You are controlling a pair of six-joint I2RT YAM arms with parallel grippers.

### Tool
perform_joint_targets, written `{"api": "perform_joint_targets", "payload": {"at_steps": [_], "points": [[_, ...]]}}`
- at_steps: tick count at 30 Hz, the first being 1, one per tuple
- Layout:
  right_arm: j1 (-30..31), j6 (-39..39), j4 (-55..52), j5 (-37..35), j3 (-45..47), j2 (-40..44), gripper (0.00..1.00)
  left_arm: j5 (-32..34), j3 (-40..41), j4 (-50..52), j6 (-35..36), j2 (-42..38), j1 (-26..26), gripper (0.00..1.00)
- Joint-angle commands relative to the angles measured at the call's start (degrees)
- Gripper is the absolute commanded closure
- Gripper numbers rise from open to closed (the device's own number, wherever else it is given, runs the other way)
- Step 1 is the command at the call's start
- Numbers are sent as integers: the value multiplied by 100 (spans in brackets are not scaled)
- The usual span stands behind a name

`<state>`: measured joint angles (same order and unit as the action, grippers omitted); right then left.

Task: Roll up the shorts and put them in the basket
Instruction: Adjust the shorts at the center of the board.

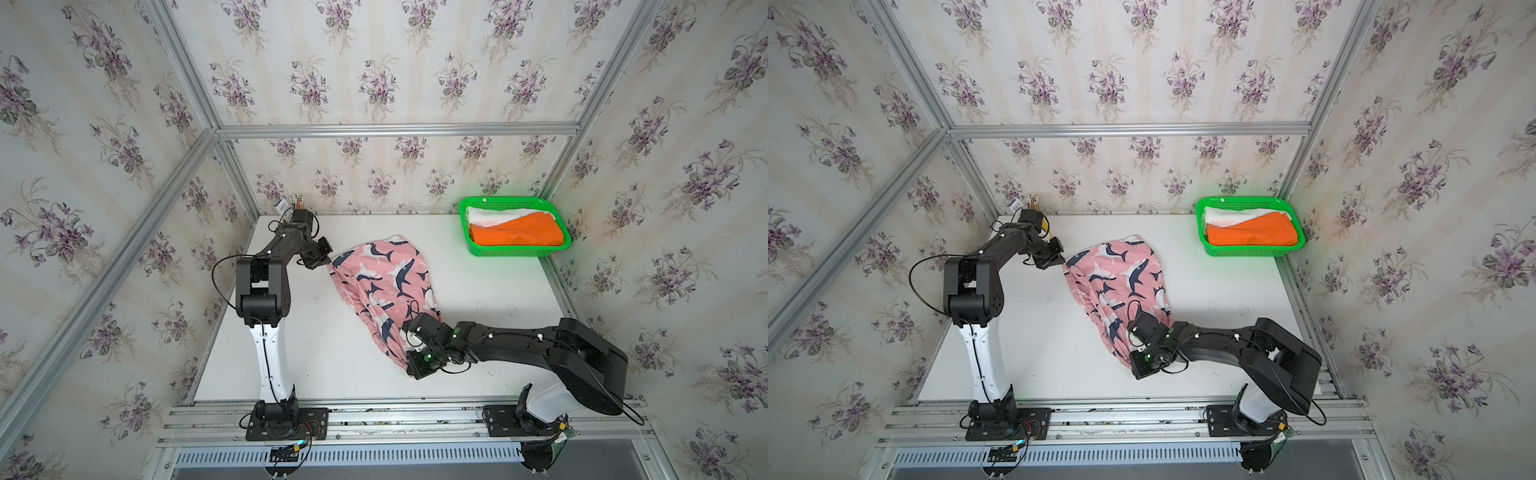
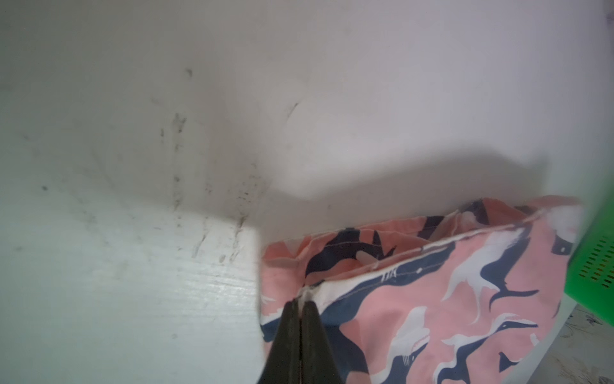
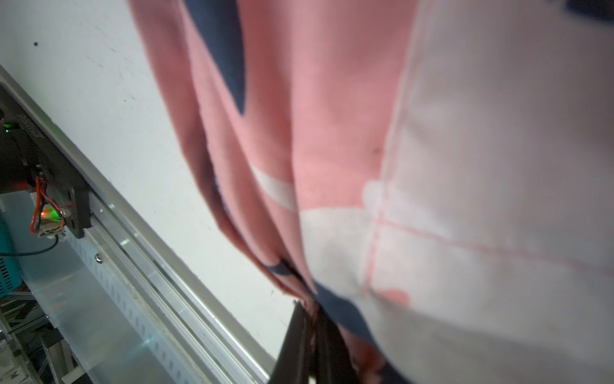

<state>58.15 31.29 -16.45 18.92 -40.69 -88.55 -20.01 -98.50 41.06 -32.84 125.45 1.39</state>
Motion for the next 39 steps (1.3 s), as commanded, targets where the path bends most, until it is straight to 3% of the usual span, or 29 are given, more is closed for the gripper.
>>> {"api": "perform_joint_targets", "payload": {"at_steps": [1, 6, 9, 14, 18, 23, 27, 33, 39], "points": [[-32, -30, -851, -532, 39, -26, 88, 554, 54, 248, 251, -63, 25, 94], [-88, -201, -1045, -355, -122, 424, 66, 839, -390, 496, 462, 37, 133, 86], [-343, -309, -1194, -59, -149, 858, 54, 836, -917, 856, 573, 310, 160, 70], [-941, -650, -1595, 277, -540, 1459, 48, 688, -679, 788, 499, -312, 16, 65], [-1555, -1061, -1711, 151, -1010, 1312, 47, 708, -342, 947, 531, -1120, -416, 64], [-2389, -1532, -1592, -739, -1822, 130, 51, 605, 969, 830, 414, -2104, -1278, 64], [-2967, -1801, -1386, -644, -2678, -963, 54, 396, 2081, 371, -4, -2595, -1820, 62], [-3088, -2033, -1226, -312, -3511, -2155, 61, 135, 2773, -261, -344, -2290, -2192, 61], [-3210, -1722, -849, -134, -3113, -2196, 75, 595, 2798, -376, -56, -1552, -2096, 67]]}}
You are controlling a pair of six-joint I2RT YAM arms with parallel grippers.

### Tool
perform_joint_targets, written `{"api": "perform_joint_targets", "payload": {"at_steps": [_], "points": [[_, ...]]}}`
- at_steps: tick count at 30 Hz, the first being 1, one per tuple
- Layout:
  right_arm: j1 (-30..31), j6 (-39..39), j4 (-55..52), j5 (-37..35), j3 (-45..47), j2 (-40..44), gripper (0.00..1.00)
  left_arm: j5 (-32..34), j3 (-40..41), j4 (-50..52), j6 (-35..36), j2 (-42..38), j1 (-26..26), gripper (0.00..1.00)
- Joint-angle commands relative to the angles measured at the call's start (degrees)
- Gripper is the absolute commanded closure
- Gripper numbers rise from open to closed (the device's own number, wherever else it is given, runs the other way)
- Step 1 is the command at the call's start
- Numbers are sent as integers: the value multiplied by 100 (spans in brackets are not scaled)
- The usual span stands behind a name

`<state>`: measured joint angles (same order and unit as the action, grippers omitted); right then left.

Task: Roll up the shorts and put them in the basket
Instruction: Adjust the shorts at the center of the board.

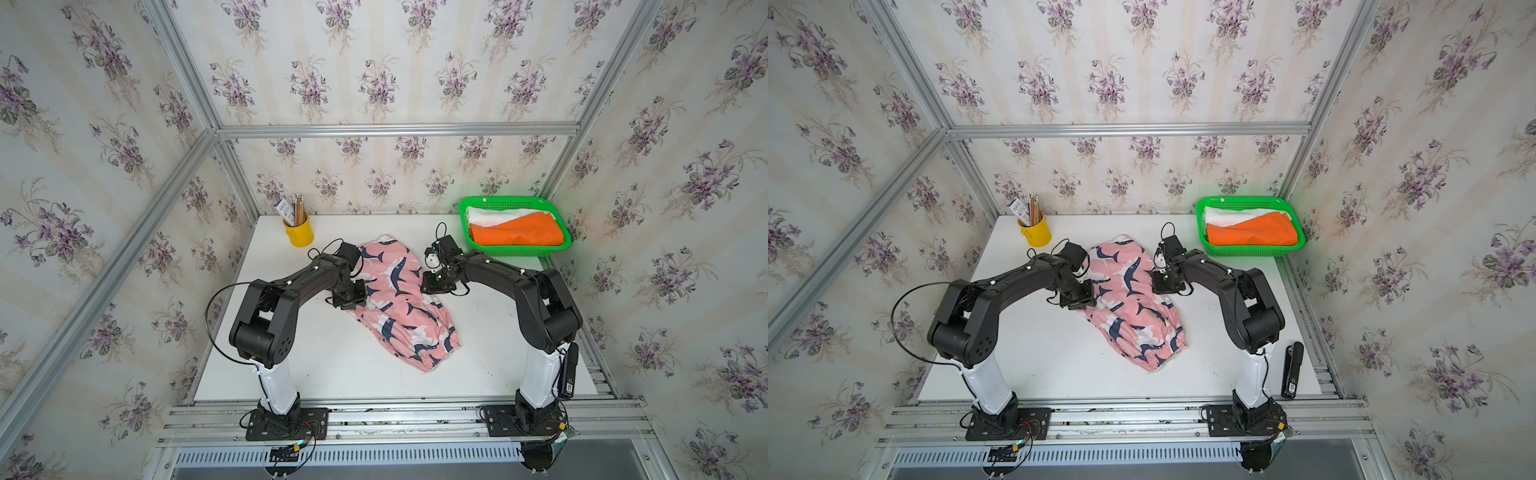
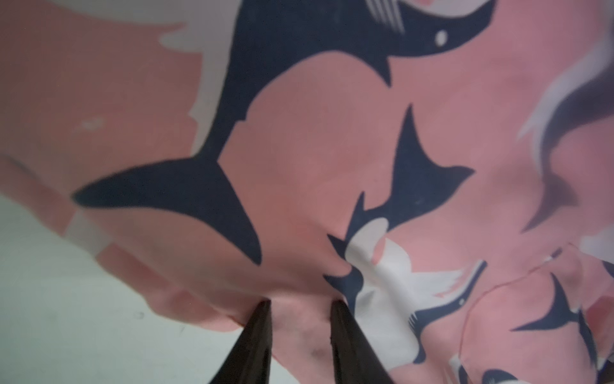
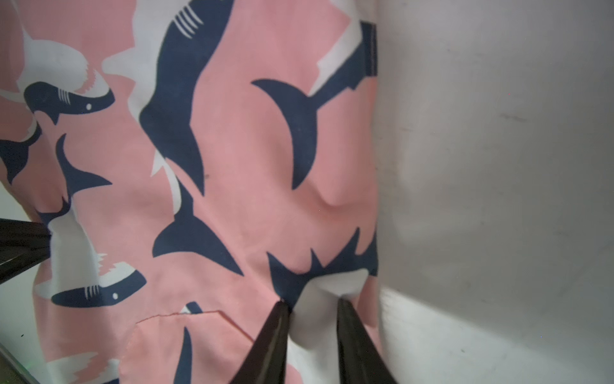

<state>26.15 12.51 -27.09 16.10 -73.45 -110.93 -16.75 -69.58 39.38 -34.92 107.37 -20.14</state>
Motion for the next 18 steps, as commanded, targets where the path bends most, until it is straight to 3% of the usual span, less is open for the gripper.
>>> {"api": "perform_joint_targets", "payload": {"at_steps": [1, 9, 12, 15, 18], "points": [[-14, 220, 293, 217, 279, 72, 77, 311, -219, -183, 216, 433, 99, 67], [-16, 1005, 1361, 999, 1015, 85, 85, 455, -2360, 311, 823, 2073, 484, 66], [-20, 1155, 1438, 753, 775, -77, 85, 473, -3362, 648, 999, 2553, 658, 67], [-1, 1144, 1278, 434, 420, -13, 84, 500, -3840, 799, 1063, 2533, 765, 67], [84, 982, 875, 250, 288, 467, 82, 515, -3641, 800, 1064, 1905, 801, 65]]}}
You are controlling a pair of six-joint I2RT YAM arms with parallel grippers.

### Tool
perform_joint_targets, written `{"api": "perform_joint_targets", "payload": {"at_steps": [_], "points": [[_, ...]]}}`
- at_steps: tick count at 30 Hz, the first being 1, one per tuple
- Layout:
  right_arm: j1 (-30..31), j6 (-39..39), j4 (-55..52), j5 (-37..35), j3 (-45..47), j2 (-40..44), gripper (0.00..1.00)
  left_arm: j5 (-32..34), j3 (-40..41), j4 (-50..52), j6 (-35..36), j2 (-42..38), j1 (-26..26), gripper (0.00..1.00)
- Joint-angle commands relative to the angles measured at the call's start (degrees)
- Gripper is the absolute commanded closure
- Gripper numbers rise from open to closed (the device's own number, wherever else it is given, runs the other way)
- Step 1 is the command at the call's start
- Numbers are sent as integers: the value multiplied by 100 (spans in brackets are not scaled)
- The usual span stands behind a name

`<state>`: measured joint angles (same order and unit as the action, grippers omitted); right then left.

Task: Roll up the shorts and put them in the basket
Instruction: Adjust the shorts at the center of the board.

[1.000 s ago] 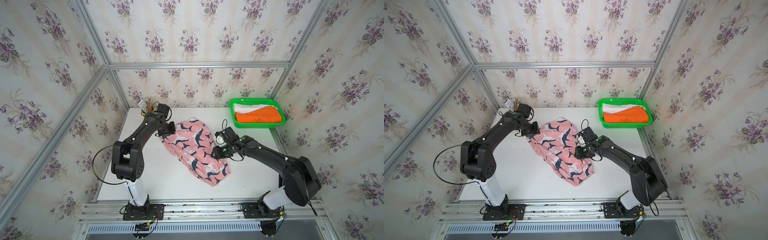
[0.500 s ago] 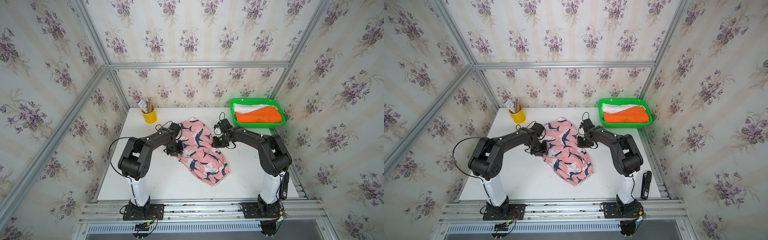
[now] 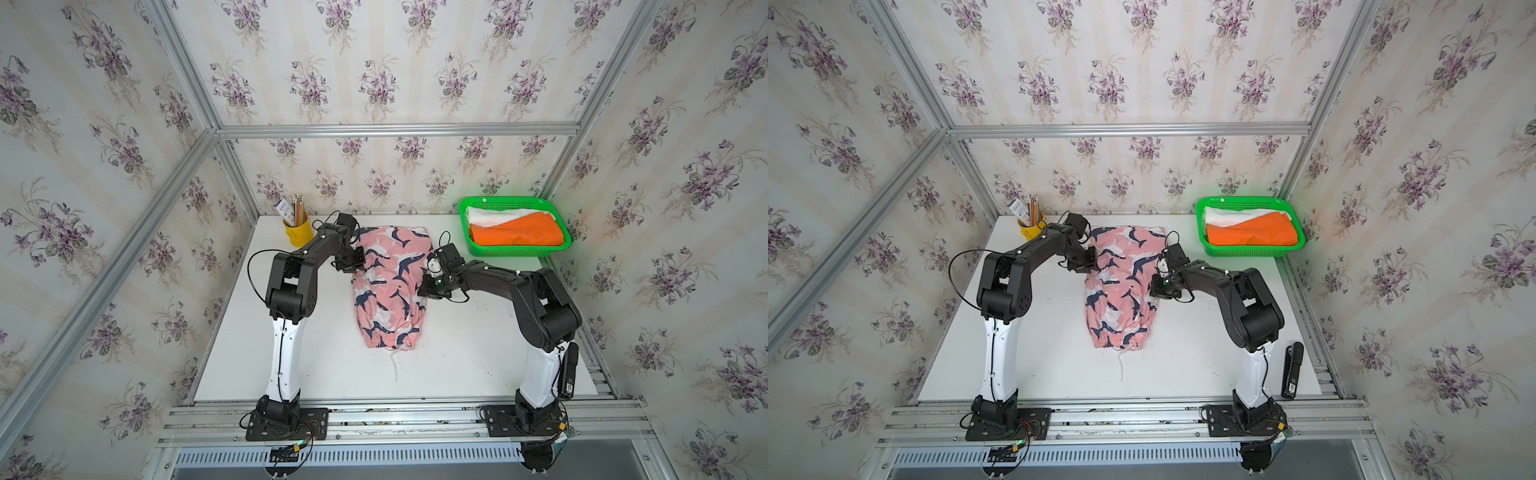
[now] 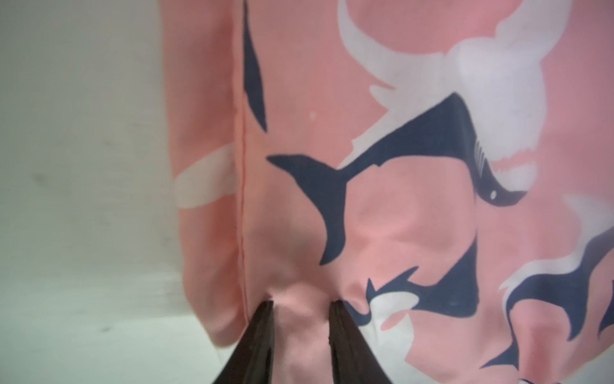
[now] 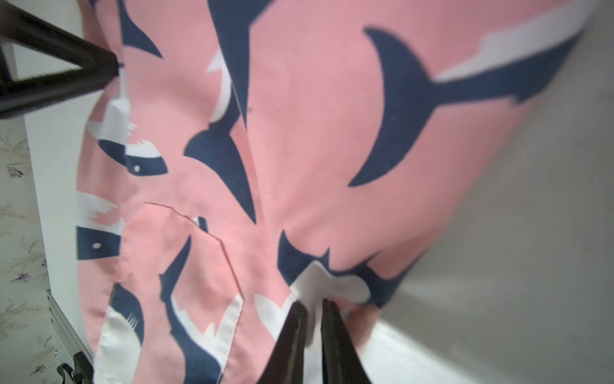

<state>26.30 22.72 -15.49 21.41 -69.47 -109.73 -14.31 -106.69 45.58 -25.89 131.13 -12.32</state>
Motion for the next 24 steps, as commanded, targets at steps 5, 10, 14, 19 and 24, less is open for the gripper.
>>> {"api": "perform_joint_targets", "payload": {"at_steps": [5, 10, 14, 19, 24], "points": [[783, -521, -907, 429, -65, 1087, 78, 149, 1231, 125, 84, -1876, 14, 62], [1704, -634, -1071, 1059, -40, 1183, 77, -54, 2582, 153, -60, -3111, -164, 59], [2143, -567, -754, 1552, -20, 765, 80, -209, 3586, 170, -267, -3855, -457, 57], [2127, -396, -430, 1654, 17, 10, 82, -353, 4555, -16, -556, -4541, -894, 52], [1904, -99, 28, 1189, 212, -540, 86, -547, 5224, -390, -864, -4790, -1228, 49]]}}
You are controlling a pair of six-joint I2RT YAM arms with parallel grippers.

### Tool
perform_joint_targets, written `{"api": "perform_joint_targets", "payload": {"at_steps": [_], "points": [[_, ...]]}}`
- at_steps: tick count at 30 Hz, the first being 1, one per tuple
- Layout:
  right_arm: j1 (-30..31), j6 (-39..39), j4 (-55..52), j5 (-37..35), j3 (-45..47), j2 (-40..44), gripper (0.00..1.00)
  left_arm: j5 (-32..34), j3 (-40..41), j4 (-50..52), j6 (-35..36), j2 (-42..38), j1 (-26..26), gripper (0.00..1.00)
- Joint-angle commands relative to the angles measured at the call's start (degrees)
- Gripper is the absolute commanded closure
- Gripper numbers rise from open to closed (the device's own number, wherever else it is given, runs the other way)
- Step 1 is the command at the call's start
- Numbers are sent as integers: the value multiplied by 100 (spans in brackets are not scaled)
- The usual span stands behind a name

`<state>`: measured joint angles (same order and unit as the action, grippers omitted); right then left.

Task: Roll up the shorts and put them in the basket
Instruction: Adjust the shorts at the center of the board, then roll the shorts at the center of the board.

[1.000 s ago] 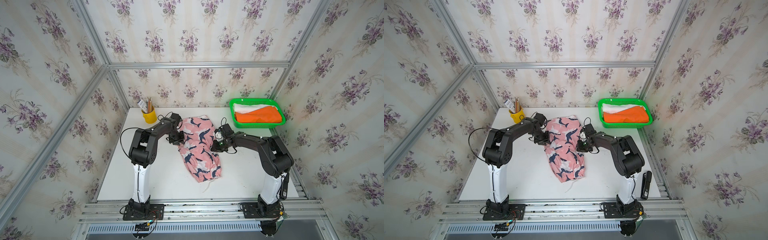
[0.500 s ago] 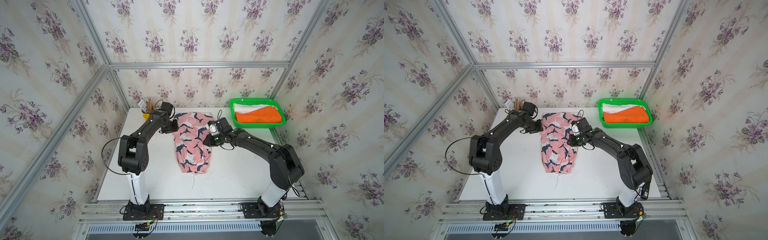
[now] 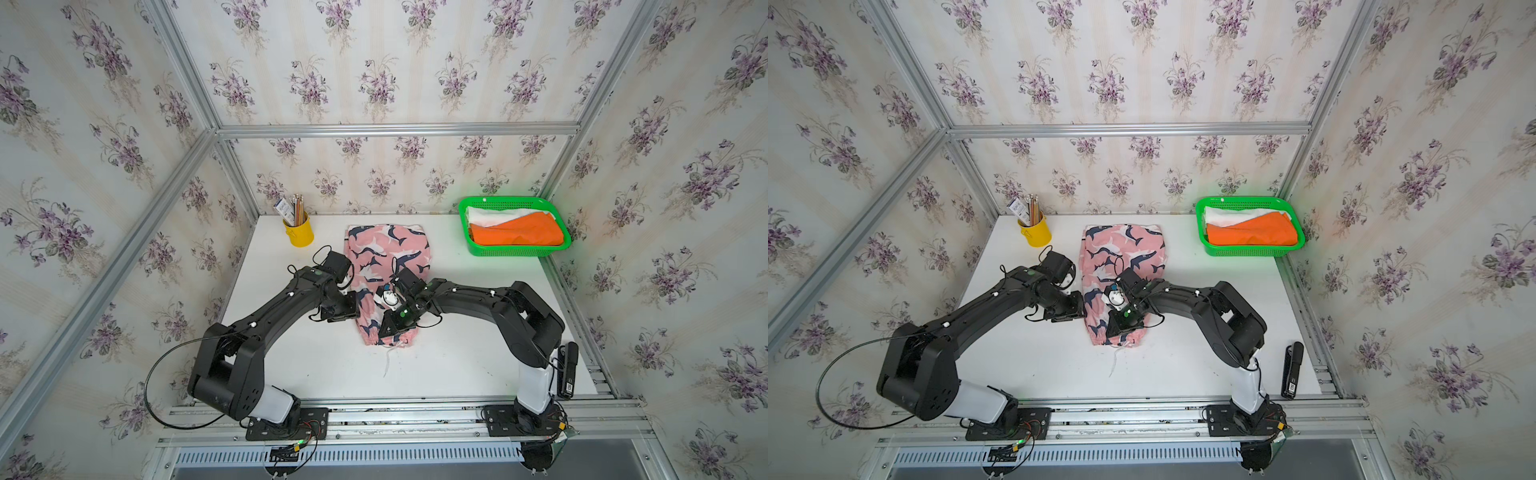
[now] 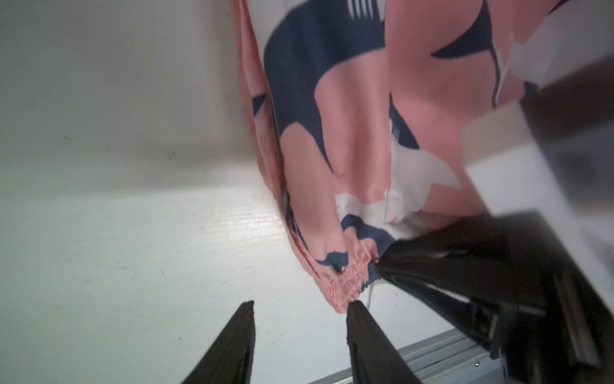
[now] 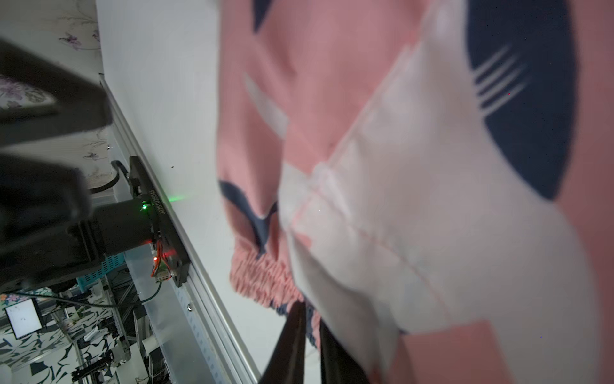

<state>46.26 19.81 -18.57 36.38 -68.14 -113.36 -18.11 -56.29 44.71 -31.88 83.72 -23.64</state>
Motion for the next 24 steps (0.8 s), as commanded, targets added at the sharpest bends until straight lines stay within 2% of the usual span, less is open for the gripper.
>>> {"api": "perform_joint_targets", "payload": {"at_steps": [1, 3, 7, 10, 17, 19, 24], "points": [[-122, 222, 374, -385, 122, -249, 87, -182, 237, -343, -299, -26, -155, 48], [-198, 302, 434, -545, 251, -358, 88, -199, 311, -444, -391, 41, -311, 47], [-305, 403, 680, -378, 567, -346, 89, -478, 467, -917, -571, 282, -537, 46], [-306, 370, 662, -408, 650, -288, 88, -652, 563, -1402, -728, 546, -648, 40], [-431, 492, 716, -562, 859, -181, 89, -644, 679, -1880, -872, 1056, -787, 42], [-451, 502, 715, -545, 864, -148, 89, -594, 678, -1894, -864, 1167, -824, 46], [-460, 521, 644, -745, 826, 117, 89, -597, 670, -1848, -847, 1235, -843, 75]]}}
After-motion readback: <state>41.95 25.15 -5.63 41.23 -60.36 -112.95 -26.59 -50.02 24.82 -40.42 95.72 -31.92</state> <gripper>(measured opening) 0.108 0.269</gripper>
